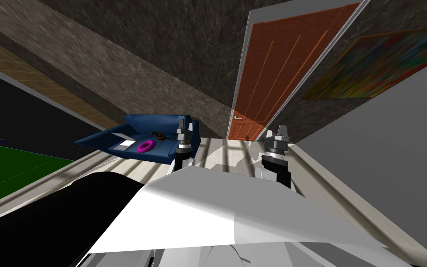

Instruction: Pull the door open

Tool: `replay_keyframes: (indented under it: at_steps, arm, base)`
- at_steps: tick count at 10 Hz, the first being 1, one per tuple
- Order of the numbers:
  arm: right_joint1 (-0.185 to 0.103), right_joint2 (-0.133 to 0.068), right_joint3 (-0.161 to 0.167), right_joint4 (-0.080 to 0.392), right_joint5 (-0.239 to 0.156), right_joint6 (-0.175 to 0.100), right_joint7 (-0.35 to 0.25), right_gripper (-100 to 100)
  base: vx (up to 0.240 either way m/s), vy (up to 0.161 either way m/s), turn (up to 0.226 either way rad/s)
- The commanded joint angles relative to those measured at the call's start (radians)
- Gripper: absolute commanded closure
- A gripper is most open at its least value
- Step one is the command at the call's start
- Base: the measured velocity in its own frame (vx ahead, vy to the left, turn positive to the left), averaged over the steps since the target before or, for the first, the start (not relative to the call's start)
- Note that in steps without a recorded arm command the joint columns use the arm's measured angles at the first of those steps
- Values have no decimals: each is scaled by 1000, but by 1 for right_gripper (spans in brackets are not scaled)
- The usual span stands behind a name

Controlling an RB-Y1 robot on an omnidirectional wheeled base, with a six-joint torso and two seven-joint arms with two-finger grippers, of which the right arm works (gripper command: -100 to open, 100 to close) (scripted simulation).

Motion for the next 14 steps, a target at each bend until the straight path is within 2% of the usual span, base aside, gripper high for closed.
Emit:
replay_keyframes:
  at_steps: [1, 5, 6, 14]
  arm:
    - [-11, -15, -3, 36, -2, -10, -4, -100]
    - [-33, -40, -8, 108, -7, -29, -11, -100]
    - [-43, -49, -11, 138, -9, -37, -15, -100]
    - [-90, -87, -23, 290, -19, -77, -31, -100]
  base:
    - [67, 17, 41]
    - [145, -15, 30]
    - [112, -11, 38]
    - [98, -12, 29]
